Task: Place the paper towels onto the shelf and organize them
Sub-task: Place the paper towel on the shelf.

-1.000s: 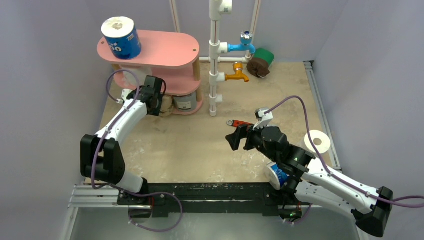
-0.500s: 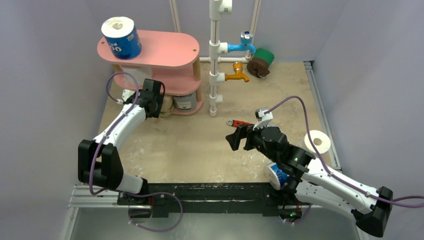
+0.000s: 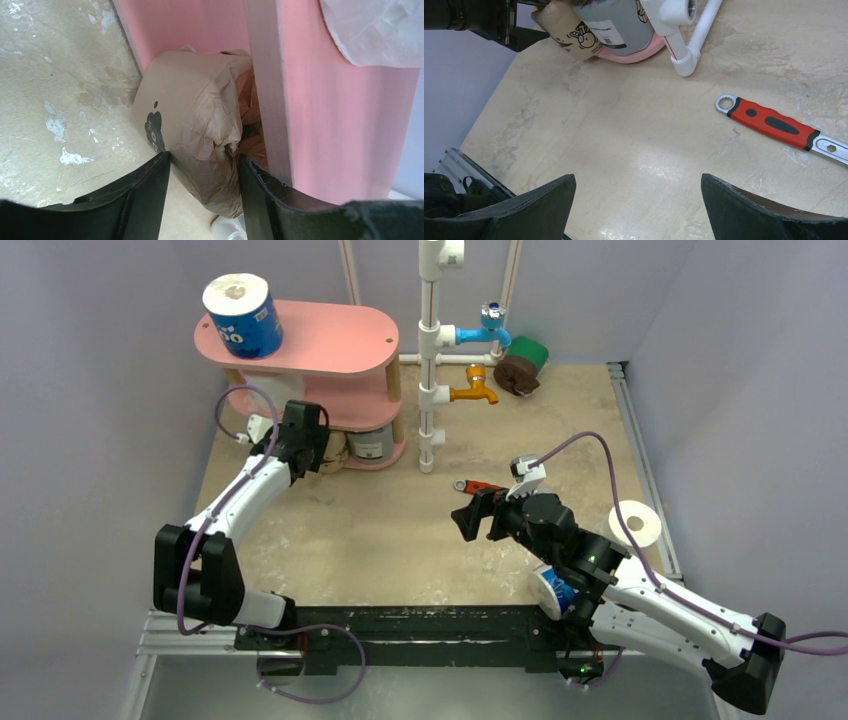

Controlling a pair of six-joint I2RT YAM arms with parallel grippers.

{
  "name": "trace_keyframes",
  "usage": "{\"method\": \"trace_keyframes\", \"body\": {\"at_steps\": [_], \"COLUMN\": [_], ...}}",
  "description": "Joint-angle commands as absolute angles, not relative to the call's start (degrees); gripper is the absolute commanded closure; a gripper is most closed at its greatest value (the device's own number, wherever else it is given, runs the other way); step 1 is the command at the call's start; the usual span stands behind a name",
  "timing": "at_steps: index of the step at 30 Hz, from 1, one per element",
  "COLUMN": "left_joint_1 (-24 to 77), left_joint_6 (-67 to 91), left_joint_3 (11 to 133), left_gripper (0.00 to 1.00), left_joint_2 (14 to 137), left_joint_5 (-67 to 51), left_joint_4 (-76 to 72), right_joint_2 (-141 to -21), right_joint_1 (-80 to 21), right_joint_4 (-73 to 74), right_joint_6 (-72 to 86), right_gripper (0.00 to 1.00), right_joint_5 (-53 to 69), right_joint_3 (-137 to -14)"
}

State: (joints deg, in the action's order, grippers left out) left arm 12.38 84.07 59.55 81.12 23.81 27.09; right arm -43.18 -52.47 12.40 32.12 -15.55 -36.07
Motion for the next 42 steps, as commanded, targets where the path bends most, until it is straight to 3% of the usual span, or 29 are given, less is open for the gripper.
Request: {"method": "trace_keyframes", "body": {"at_steps": [1, 32, 39, 42], "left_joint_1": [11.7, 10.2, 10.2, 10.2], "left_joint_6": [81.6, 71.9, 61.5, 51.2], "left_joint_3": [58.4, 55.5, 56.7, 52.5], "left_gripper": [0.48, 0.38, 0.37, 0.41], "left_joint_2": [79.3, 69.6, 61.5, 55.1], "left_joint_5": [22.6, 17.4, 18.7, 19.0], "left_joint_4": [21.4, 26.2, 34.8, 31.6], "right_joint_2": [-43.1, -43.9, -43.3, -43.4], "right_joint_1": [-52.3, -52.3, -52.3, -52.3], "right_joint_4": [10.4, 10.7, 10.5, 10.1], "right_joint_6": [32.2, 32.2, 32.3, 32.3], "right_gripper": [0.01, 0.01, 0.01, 0.01], "right_joint_5": [-16.3, -16.4, -16.4, -16.1], "right_joint_3": [-35.6, -35.8, -35.7, -35.5]}}
